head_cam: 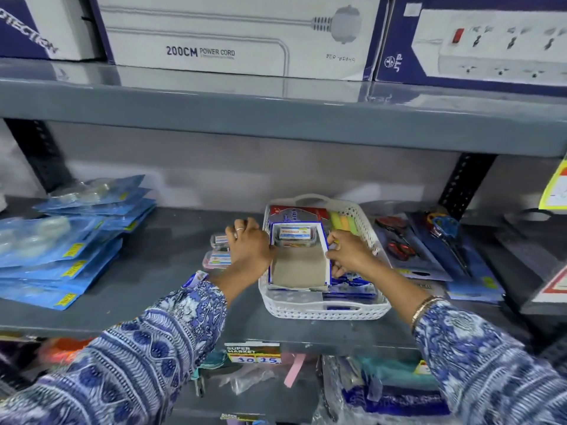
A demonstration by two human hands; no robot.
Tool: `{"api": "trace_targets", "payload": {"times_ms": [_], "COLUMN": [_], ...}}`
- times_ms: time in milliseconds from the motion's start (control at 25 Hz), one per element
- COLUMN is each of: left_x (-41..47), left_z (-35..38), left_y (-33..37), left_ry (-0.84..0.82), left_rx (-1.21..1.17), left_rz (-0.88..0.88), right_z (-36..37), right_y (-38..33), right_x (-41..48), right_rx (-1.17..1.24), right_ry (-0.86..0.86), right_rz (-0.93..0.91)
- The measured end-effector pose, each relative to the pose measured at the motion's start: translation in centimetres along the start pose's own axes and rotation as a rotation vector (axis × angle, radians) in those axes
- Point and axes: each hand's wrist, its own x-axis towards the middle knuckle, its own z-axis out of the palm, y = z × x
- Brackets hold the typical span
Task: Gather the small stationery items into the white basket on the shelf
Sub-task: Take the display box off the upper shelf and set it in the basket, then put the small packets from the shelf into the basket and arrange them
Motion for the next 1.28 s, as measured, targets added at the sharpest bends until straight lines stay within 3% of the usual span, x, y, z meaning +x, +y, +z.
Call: {"api": "trace_targets", "payload": {"times_ms": [400, 720, 1120, 1280], "left_x": [0.4, 1.0, 1.0, 0.1], "left_z": [2.8, 4.1, 4.5, 3.8], "left_y": [-0.2, 0.1, 0.1, -0.4], "left_ry": [-0.148, -0.261, -0.265, -0.172], "left_rx": [0.174, 0.15, 0.202, 0.014], "left_rz": [0.019, -0.074, -0.086, -0.073], "right_z": [4.3, 5.2, 5.3, 4.9], "right_y": [2.5, 1.6, 0.8, 0.4], "right_x": [2.2, 1.8, 1.0, 0.5], "right_rx": [-0.169, -0.504, -0.69, -0.621], "right_ry": [-0.042, 0.025, 0.012, 0.045], "right_rz": [0.06, 0.076, 0.005, -0.01]}}
